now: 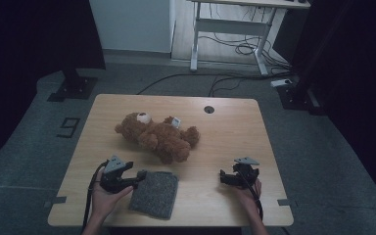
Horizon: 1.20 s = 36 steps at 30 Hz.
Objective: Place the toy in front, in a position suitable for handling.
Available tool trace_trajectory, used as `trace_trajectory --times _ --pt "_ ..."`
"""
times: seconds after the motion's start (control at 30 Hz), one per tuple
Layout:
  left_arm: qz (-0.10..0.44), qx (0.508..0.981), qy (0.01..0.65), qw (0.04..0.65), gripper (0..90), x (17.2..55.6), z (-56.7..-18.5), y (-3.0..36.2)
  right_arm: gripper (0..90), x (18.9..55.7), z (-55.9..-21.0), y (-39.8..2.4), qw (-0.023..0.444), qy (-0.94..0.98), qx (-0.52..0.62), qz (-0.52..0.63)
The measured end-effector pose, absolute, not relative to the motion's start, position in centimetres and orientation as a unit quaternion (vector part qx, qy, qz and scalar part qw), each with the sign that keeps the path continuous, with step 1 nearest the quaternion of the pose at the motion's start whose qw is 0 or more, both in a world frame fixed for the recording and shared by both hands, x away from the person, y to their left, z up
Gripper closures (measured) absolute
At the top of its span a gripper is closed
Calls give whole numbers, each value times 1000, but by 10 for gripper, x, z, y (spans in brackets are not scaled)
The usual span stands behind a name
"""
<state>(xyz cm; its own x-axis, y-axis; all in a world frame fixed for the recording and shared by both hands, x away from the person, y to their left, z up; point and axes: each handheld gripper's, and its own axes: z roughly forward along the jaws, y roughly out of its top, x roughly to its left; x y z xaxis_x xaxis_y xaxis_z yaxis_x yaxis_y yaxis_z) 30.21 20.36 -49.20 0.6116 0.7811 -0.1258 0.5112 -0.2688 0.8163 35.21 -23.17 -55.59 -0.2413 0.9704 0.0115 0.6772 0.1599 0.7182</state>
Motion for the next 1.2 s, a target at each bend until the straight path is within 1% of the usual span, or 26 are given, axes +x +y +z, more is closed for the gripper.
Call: trace_trajectory --times 0.23,0.33,0.37,0.4,0.53,0.63,0.67,0.77,0.9,0.93,0.97,1.0,1.17,1.2 --pt "151 779 417 443 300 303 -492 205 10 352 -556 -231 236 724 569 310" --pt "154 779 418 442 300 302 -492 204 35 351 -556 -232 238 719 573 312" --pt "164 779 420 436 300 302 -493 203 46 351 -555 -232 239 718 574 314" --pt "172 779 420 433 300 302 -493 203 61 350 -555 -232 240 717 573 315" --pt "178 774 423 436 293 302 -492 202 126 346 -550 -231 245 705 564 353" --pt "181 773 425 435 287 304 -492 202 130 343 -544 -229 247 702 551 378" --pt "186 777 424 427 284 309 -492 201 130 341 -538 -223 242 702 537 400" --pt "191 778 422 424 284 316 -489 198 130 338 -532 -216 231 705 521 423" --pt "212 781 412 419 283 340 -484 190 130 337 -525 -202 211 706 507 448" --pt "212 781 412 419 278 340 -484 190 130 337 -525 -202 211 706 507 448" --pt "213 783 411 416 273 348 -483 188 130 339 -519 -192 199 709 494 462" --pt "217 783 411 413 270 352 -483 187 130 339 -517 -188 199 711 490 464" --pt "224 778 410 420 240 363 -483 184 130 344 -506 -166 193 723 463 475" --pt "218 782 400 426 235 366 -482 181 130 345 -503 -161 187 724 459 480"
